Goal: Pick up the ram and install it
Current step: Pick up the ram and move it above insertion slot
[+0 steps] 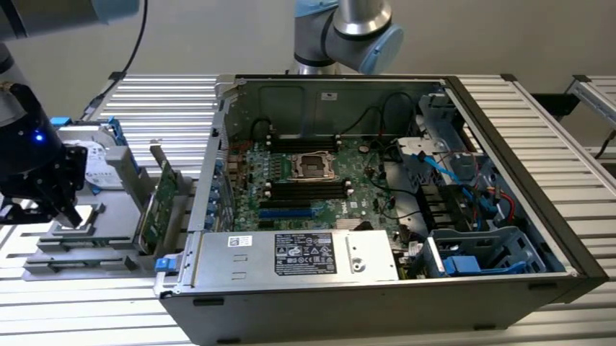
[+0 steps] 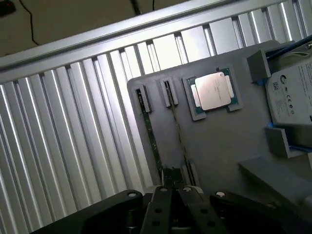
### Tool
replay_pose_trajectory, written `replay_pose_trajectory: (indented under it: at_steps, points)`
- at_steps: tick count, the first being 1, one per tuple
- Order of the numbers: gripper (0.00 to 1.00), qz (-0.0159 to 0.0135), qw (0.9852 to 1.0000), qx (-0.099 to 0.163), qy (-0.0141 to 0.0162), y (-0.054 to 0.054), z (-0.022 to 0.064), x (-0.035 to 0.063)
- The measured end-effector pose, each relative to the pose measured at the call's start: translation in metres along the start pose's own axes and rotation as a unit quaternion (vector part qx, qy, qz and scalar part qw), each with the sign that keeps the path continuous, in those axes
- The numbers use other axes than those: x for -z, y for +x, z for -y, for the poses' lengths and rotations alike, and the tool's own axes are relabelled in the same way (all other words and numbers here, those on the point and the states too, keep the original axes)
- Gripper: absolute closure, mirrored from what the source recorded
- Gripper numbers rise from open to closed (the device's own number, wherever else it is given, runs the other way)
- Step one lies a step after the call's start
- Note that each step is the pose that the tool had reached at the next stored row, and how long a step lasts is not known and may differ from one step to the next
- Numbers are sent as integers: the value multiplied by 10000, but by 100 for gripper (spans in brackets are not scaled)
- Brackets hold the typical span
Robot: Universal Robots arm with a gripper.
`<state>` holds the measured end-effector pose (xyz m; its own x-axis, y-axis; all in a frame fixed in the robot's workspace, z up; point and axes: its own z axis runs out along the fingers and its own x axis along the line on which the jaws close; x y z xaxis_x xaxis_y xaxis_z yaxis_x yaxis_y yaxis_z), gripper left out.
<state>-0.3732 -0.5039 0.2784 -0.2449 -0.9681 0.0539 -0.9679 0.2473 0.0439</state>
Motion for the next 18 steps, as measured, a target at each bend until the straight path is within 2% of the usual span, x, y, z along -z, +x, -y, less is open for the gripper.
replay_pose_trajectory:
  at_steps: [2, 5, 7, 12, 18]
  points:
    - [89, -20, 9998, 173, 11, 0, -1, -4]
    - [89, -78, 9993, 353, 33, 3, -16, -13]
    - [89, -107, 9989, 445, 44, 7, -37, -20]
    - [89, -146, 9972, 734, 68, 12, -69, -37]
    - [89, -168, 9930, 1165, 96, 9, -86, -52]
